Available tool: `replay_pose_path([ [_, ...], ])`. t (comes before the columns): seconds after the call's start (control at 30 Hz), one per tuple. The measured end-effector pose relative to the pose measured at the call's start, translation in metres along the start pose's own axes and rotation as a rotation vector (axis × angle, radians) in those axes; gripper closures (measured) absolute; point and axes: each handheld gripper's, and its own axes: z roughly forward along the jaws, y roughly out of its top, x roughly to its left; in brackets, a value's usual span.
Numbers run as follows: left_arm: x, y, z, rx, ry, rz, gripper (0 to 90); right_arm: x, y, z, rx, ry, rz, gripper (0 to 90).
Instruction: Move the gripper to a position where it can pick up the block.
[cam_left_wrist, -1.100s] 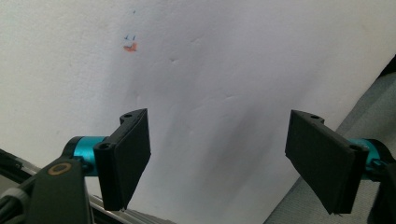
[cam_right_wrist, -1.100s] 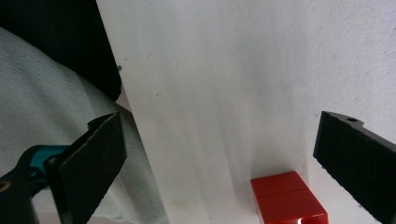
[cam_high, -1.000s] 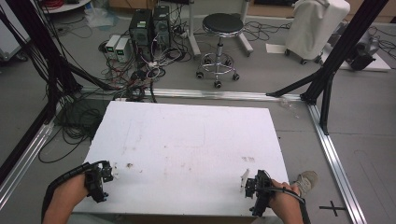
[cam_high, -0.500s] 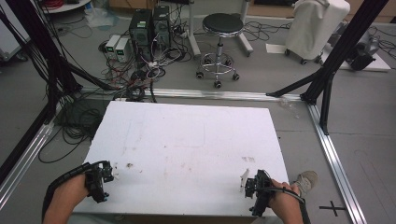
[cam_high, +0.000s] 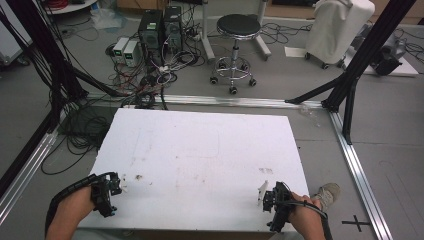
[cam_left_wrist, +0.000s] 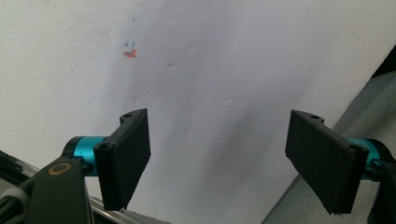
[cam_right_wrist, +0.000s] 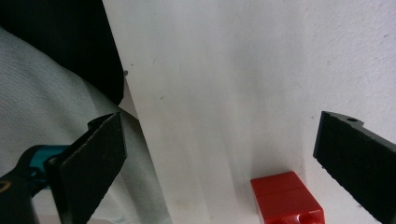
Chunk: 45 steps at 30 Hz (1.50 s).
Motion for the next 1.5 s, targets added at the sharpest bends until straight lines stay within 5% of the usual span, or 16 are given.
replay_pose_path([
  [0.43,0.000,0.000,-0.001,-0.008,-0.002,-0.003,22.5,-0.015,-0.022,-0.022,-0.066,-0.011,-0.024,1.8],
  [1.07,0.000,0.000,-0.002,-0.015,0.005,-0.007,22.5,-0.034,-0.043,-0.035,-0.003,-0.035,-0.146,1.8],
  [1.5,0.000,-0.001,-0.002,-0.017,0.006,-0.016,22.5,-0.042,-0.051,-0.018,0.025,-0.021,-0.196,1.8],
])
